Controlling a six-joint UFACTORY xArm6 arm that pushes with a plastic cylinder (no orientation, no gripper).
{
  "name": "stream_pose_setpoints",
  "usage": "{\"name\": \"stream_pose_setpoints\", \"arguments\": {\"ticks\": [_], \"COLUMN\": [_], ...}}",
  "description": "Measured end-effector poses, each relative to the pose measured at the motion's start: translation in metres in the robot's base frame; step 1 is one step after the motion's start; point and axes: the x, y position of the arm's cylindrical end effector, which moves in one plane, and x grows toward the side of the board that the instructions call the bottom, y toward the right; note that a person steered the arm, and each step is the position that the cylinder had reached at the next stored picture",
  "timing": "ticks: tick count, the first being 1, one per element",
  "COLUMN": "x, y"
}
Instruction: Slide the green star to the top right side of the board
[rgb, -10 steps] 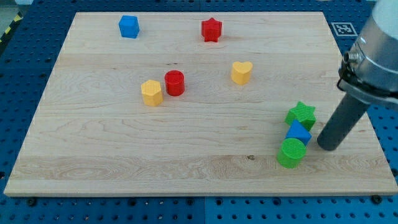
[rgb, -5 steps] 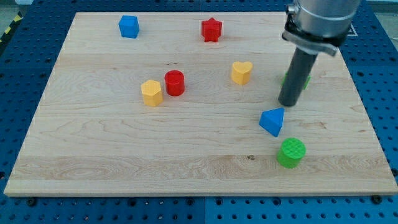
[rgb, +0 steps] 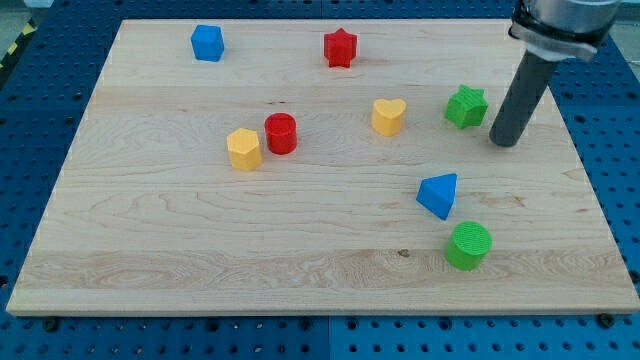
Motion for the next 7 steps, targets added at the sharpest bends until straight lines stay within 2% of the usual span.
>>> {"name": "stream_pose_setpoints", "arguments": {"ticks": [1, 3, 4, 5, 6, 7], "x": [-0.018, -0.114, -0.108, -0.07, -0.073, -0.116], "y": [-0.041, -0.031, -0.039, -0.042, -0.006, 0.011]}}
